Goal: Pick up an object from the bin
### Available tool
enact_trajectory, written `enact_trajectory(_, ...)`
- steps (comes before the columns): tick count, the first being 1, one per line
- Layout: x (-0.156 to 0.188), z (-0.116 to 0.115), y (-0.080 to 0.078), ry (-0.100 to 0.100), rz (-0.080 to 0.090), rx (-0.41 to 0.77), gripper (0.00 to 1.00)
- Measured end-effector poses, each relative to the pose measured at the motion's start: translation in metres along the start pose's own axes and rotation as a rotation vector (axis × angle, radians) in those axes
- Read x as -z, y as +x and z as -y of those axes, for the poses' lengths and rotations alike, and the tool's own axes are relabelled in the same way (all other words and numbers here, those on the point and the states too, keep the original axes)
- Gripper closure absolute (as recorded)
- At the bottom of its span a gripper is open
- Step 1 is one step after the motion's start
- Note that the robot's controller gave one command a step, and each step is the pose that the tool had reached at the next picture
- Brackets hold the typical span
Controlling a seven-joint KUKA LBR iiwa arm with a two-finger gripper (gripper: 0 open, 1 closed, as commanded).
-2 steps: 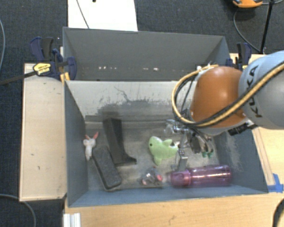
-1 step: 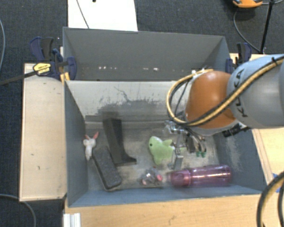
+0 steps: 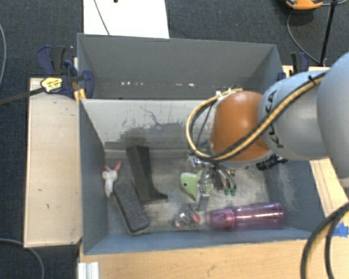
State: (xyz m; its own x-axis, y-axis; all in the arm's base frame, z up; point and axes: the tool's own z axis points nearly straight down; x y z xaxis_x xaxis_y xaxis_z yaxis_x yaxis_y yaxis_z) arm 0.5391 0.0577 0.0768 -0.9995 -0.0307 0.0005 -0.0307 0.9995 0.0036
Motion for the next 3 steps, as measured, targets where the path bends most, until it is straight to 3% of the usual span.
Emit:
enact_trajectory(1,-0.001,0.037,-0.009,0.009,0.011,0.053,1.0)
enact_trajectory(2,-0.001,0.037,-0.009,0.009,0.011,0.052,1.0)
enact_trajectory(3,0.159,0.023,-0.019,0.009,0.02,0.084,1.0)
